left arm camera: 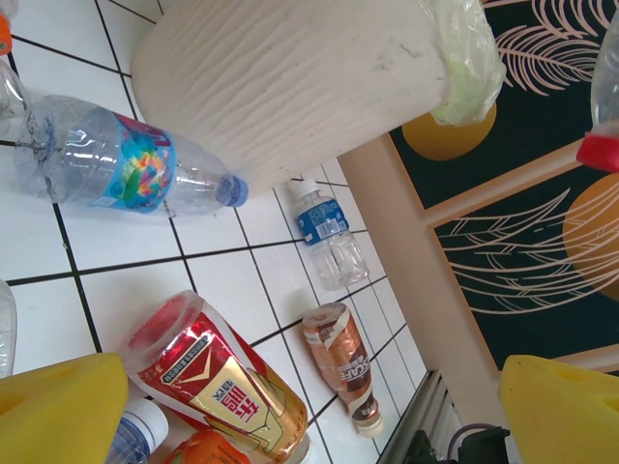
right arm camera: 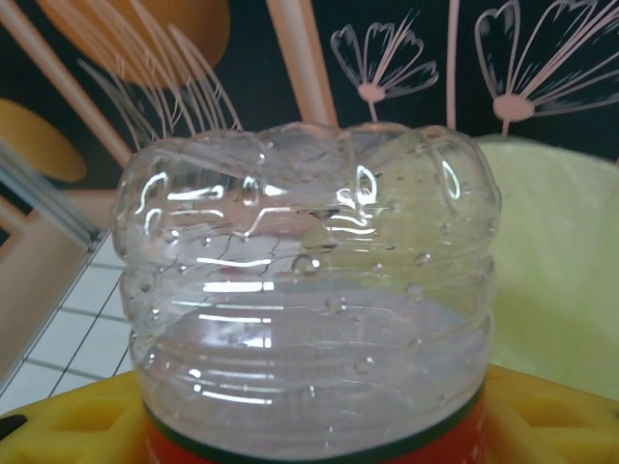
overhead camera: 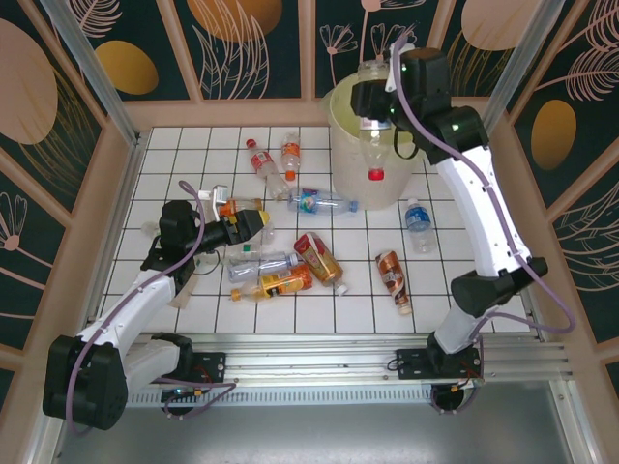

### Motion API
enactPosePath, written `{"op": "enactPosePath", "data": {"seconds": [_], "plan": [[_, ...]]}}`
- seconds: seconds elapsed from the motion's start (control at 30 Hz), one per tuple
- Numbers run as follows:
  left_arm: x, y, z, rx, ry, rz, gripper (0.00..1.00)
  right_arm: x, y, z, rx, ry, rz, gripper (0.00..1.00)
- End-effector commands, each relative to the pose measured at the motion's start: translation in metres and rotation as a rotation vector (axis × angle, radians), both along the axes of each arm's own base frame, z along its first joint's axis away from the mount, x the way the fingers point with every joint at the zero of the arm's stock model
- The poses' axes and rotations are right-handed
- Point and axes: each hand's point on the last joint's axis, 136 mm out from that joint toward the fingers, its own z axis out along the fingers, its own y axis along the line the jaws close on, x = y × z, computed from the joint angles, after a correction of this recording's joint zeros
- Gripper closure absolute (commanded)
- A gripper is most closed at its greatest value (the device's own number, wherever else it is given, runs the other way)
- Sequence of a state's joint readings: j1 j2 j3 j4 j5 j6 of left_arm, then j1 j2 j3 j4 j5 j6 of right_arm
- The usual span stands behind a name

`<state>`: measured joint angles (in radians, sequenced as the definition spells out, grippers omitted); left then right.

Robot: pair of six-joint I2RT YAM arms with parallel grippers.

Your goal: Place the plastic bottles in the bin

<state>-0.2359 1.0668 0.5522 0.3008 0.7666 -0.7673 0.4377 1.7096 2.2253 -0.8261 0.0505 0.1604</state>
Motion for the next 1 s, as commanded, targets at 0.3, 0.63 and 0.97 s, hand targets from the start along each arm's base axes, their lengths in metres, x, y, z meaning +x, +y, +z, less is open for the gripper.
{"op": "enactPosePath", "data": {"seconds": [0.3,0.63,0.97], "plan": [[0.002,-0.003,0.011,0.000,-0.038,-0.015,0.01,0.042,-0.023,0.032,0.042,-0.109,-0.079,0.37],[0.002,-0.004,0.008,0.001,-0.025,-0.013,0.01,0.070,-0.042,0.050,0.083,-0.206,-0.157,0.38],[0.002,-0.004,0.008,-0.004,-0.028,-0.019,0.01,0.107,-0.055,0.042,0.008,-0.262,-0.274,0.38]]}}
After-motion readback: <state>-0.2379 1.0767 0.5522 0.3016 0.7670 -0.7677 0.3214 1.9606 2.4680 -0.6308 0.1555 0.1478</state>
